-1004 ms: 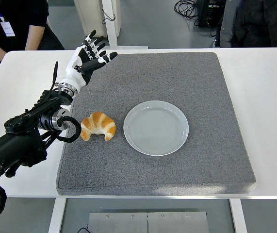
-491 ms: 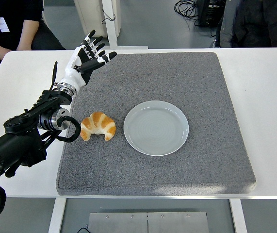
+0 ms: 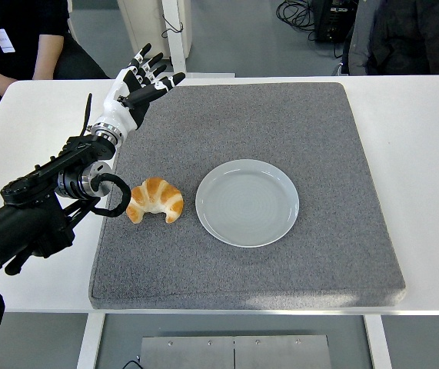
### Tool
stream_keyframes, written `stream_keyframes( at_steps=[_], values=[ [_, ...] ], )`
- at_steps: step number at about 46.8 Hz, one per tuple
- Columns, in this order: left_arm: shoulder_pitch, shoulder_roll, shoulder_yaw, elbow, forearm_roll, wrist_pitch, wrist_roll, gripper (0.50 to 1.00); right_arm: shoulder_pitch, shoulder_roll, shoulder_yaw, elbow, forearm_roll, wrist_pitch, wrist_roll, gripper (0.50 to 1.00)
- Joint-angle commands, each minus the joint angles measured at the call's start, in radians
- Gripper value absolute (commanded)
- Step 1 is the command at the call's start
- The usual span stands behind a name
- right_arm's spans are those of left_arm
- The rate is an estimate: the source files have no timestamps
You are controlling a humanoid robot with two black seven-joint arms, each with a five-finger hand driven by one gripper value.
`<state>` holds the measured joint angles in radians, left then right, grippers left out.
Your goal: Place the bread on the plate
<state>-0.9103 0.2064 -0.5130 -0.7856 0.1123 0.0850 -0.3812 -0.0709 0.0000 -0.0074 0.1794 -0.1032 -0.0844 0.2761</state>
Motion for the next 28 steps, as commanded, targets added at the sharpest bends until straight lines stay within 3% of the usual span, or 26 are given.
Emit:
stream_keyframes(
  at_steps=[1,5,12,20,28],
  values=[
    [-0.002,0.050,0.007,-0.110,0.001,0.051,0.004,0.965,0.000,0.000,0.001,0.000,-0.001,0.000,0.000,1.000],
    [-0.004,0.109,0.013,-0.205,0.009,0.088,0.016,0.965,0.000,0.000,0.001,0.000,-0.001,0.000,0.000,1.000],
    [-0.027,0.218,0.063,-0.320,0.021,0.094,0.045,0.963,0.000,0.000,0.001,0.000,0.000,0.000,0.000,1.000],
    [-0.146,0.370,0.290,-0.448,0.020,0.102,0.055,0.960,0.000,0.000,0.001,0.000,0.000,0.000,0.000,1.000],
    [-0.332,0.478,0.576,-0.543,0.021,0.099,0.082,0.960,0.000,0.000,0.001,0.000,0.000,0.000,0.000,1.000]
  ],
)
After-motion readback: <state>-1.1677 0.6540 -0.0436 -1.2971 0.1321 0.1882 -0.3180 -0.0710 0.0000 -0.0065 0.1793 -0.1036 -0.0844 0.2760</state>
